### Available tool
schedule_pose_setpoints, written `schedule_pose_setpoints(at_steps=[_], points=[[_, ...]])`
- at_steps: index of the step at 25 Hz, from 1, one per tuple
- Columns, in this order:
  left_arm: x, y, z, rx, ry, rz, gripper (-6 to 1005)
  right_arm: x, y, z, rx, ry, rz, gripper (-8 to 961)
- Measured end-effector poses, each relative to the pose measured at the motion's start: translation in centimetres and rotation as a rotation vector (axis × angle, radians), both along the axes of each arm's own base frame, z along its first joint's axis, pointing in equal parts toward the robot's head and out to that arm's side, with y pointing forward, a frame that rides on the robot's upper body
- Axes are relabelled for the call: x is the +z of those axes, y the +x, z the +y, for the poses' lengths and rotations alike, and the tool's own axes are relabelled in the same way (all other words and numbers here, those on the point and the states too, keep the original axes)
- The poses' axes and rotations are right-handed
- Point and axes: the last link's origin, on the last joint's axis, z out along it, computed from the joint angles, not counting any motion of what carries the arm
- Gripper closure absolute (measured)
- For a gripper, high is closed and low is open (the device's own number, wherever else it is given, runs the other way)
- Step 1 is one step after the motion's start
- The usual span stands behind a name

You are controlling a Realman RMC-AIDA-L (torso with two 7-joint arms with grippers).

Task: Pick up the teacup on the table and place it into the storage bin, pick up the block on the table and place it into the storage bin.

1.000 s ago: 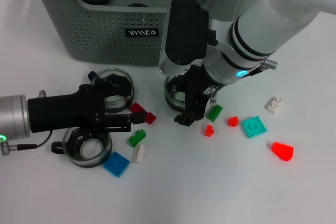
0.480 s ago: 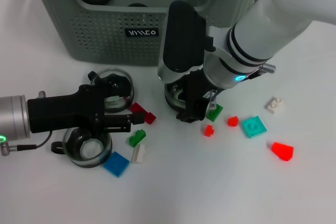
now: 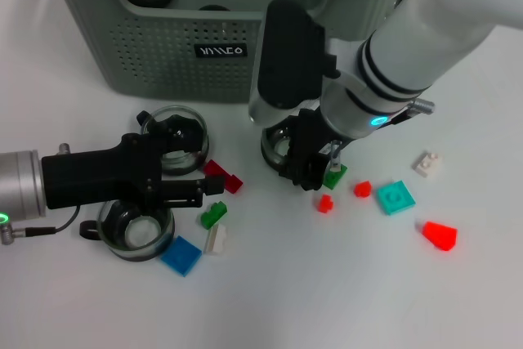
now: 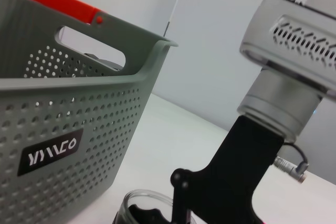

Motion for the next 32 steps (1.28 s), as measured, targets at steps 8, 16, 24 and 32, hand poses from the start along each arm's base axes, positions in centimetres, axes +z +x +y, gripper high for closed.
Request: schedule_pose_setpoints(at_steps=[8,16,24,32], points=[[0.0,0.0,-0.1,0.001,-0.002,-0.002,121,3.5,-0.8,-0.5,-0.073,-0.039,0.028,899],[0.0,0.1,-0.1,0.0,-0.003,-0.004,122,10.5,-4.4,-0.9,-0.106,-0.038,0.175,900],[0.0,0.2,0.0,-0.004,-0.006,-0.006,121,19.1,-12.2,0.7,-0.119,-0.044,0.646,899],[0.0,0.2,0.2,-0.006,-0.004,-0.004,122,18.9,-12.6,7.8,-0.199,0.209,0.625,900]])
